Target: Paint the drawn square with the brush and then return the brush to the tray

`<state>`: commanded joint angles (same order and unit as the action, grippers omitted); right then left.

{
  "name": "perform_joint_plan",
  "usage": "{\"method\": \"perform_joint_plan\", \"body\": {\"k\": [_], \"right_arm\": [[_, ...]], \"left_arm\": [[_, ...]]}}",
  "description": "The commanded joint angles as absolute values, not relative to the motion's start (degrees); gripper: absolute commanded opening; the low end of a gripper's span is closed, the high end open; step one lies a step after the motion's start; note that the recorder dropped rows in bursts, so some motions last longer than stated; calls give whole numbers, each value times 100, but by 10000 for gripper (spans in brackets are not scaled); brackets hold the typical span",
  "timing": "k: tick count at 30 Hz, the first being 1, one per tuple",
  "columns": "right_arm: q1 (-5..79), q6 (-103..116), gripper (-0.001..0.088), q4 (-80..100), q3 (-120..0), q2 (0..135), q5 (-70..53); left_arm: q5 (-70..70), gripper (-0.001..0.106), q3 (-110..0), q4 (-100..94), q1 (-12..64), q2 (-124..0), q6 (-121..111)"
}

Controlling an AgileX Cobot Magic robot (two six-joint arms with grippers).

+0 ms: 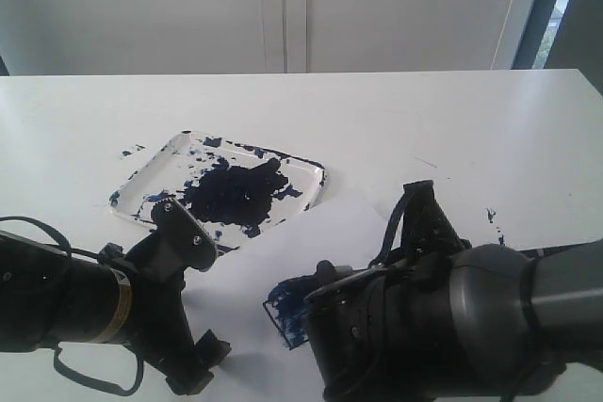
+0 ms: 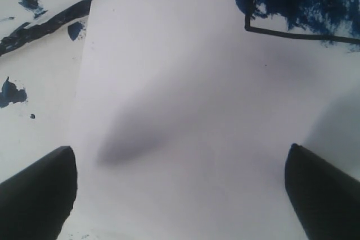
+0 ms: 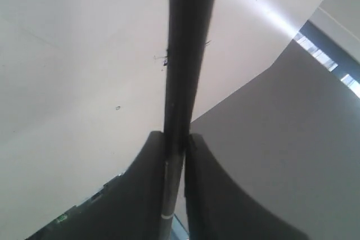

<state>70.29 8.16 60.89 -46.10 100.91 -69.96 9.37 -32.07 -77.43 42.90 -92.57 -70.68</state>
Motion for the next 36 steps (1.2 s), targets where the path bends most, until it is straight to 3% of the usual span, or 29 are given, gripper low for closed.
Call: {"method": "perform_joint_plan", "body": {"k": [22, 30, 36], "right_arm": [[7005, 1192, 0, 6666, -4400, 10882, -6996], [6490, 1406, 0, 6619, -4400, 10884, -6996], [6569, 1406, 0, 6604, -4400, 10884, -6996]], "left_arm": [[949, 1051, -3207, -7731, 4290, -9257, -7068], [949, 1051, -3207, -7731, 4290, -9257, -7080], [949, 1051, -3207, -7731, 4290, -9257, -7080]]}}
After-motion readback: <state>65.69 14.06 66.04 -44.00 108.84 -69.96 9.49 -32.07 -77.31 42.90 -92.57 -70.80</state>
